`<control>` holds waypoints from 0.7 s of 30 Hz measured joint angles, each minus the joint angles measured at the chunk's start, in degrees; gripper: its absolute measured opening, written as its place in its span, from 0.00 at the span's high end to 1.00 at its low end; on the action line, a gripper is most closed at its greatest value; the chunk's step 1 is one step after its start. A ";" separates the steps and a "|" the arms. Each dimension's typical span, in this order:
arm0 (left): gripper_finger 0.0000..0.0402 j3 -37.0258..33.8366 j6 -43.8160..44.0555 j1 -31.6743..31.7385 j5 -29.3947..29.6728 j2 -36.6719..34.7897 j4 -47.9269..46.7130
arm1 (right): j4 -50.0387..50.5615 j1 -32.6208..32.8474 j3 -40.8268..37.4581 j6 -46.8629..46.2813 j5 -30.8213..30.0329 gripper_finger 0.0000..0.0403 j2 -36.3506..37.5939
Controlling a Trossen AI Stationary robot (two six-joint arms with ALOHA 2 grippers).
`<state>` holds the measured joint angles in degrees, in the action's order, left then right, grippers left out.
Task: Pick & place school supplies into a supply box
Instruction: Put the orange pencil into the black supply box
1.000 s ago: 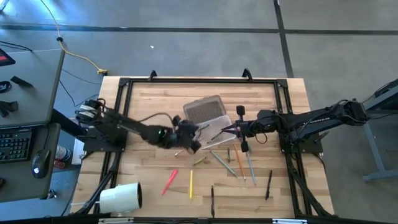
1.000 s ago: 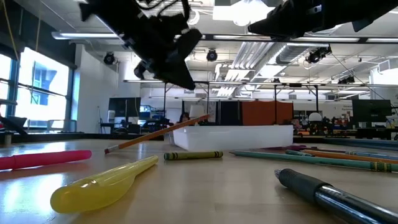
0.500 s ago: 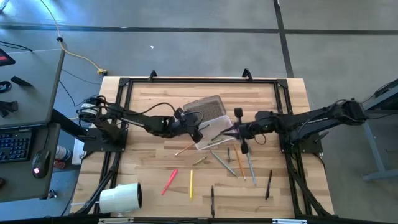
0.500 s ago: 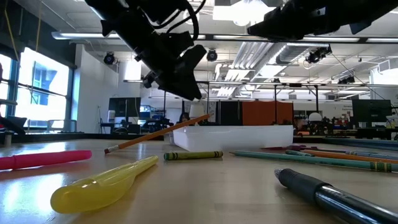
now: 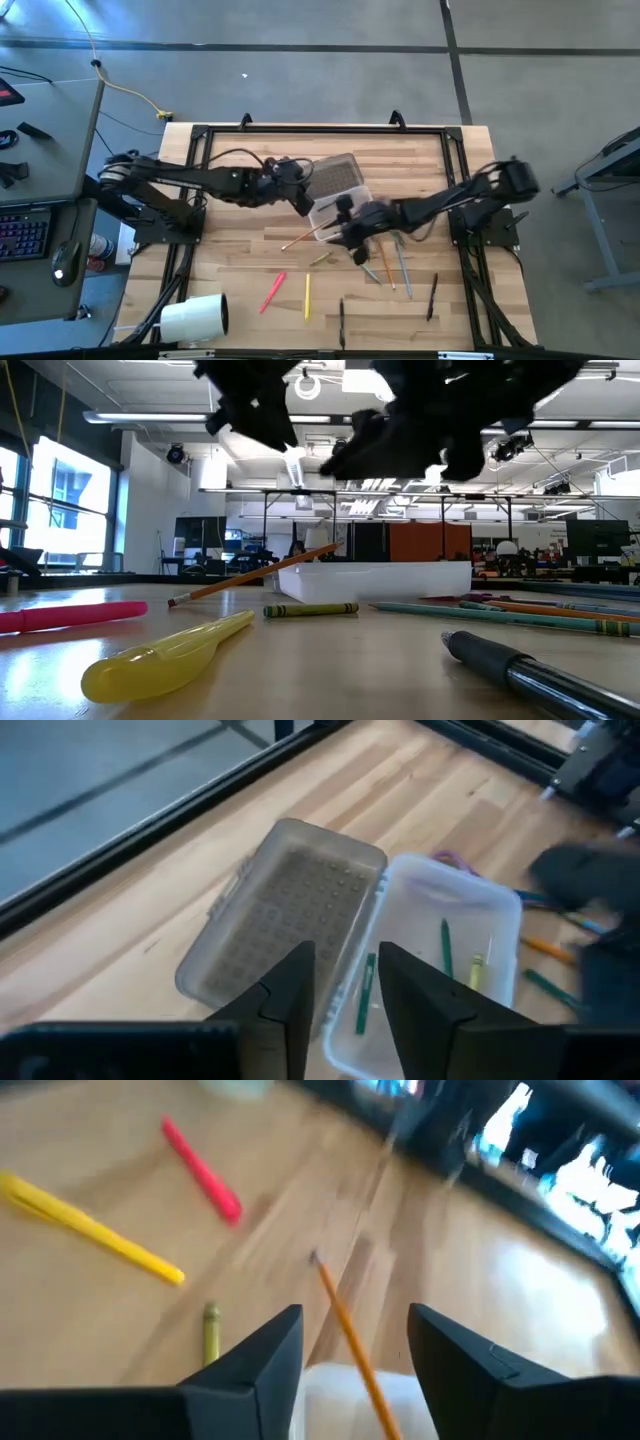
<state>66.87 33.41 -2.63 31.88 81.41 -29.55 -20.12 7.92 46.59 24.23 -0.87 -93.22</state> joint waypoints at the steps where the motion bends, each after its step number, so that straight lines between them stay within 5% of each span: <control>1: 0.65 1.01 0.65 0.00 -0.22 -0.50 -2.30 | 3.20 0.00 1.92 -0.03 -0.37 0.57 -2.04; 9: 0.72 4.39 1.17 0.00 -2.07 -1.67 -4.99 | 12.83 0.00 12.44 1.54 -8.02 0.61 -12.99; 21: 0.80 4.44 -0.25 0.00 -2.86 -1.67 -4.37 | 17.86 -0.49 13.57 1.56 -10.33 0.64 -14.33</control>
<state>71.31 33.16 -2.63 29.02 79.75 -33.92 -2.26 7.44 60.16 25.79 -11.20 -107.55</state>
